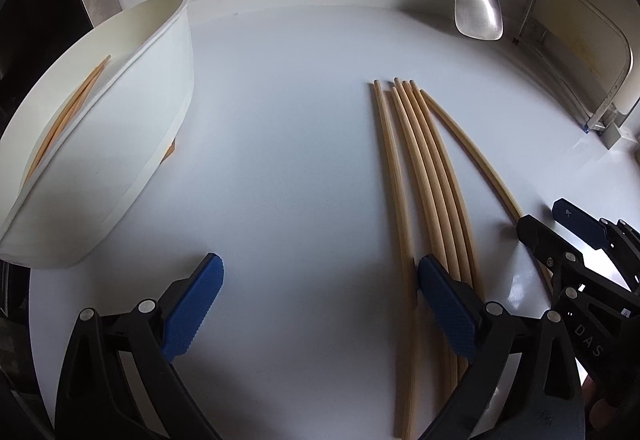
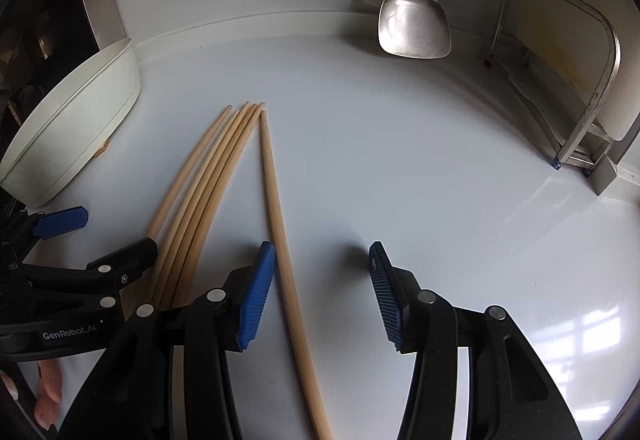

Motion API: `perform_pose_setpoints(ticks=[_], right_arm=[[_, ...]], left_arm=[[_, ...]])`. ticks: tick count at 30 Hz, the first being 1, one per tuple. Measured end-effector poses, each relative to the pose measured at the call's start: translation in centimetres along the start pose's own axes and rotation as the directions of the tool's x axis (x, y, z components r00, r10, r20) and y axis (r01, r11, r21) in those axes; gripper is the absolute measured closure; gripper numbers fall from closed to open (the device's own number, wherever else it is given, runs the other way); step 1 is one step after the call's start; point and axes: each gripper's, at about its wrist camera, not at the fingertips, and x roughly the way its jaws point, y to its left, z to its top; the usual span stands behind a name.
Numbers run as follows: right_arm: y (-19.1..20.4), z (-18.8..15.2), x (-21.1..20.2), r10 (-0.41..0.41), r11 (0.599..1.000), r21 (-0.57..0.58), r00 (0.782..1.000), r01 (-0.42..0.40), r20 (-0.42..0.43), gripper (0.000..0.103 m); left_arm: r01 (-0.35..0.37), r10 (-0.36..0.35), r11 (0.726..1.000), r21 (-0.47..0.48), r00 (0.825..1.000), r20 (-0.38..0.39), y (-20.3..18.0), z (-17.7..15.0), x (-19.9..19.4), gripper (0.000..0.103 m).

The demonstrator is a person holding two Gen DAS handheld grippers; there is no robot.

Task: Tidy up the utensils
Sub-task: 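Close the right tool on a chopstick while the left tool grasps another, then lift both held chopsticks and carry them over the white basin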

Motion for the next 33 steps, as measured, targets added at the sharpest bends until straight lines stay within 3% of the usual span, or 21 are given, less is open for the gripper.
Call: perform_pose_setpoints(ticks=[8,10,17,19,20,22,33], right_arm=[[0.3,0.3,0.3,0.000,0.999,-0.037,1.000,0.000,0.005,0.056],[0.5,0.4,0.3,0.009,0.999,-0.049,1.000,-0.009,0.000,0.056],[1.3,0.2,0.0,0.029,0.996,-0.085,0.999,-0.030,-0.017,0.076],[1.4,0.1,-0.1,0.031,0.995,-0.091,0.999,-0.034,-0.025,0.094],[1.4,0.1,-0.1,0.030,0.995,-0.091,0.999,-0.032,-0.029,0.096],[1.5,0.1,-0.1,0.031,0.996,-0.088,0.999,-0.034,-0.031,0.096],[0.5,1.0,-1.6,0.083,0.996,0.019,0.996,-0.082,-0.043,0.097]], left_arm=[[-0.005,0.006,1.000,-0.014,1.000,0.020,0.0,0.4,0.2,0.011],[0.000,0.000,1.000,-0.004,1.000,0.030,-0.2,0.5,0.1,0.022],[0.023,-0.025,0.999,0.046,0.999,0.047,-1.0,-0.3,-1.0,0.054],[0.030,-0.032,0.998,0.060,0.998,0.046,-1.5,-0.4,-1.1,0.070],[0.034,-0.038,0.997,0.070,0.998,0.044,-1.7,-0.4,-1.2,0.074],[0.042,-0.045,0.995,0.091,0.998,0.039,-2.1,-0.5,-1.2,0.093],[0.106,-0.105,0.992,0.073,0.994,-0.012,-0.9,0.1,-2.9,0.096]])
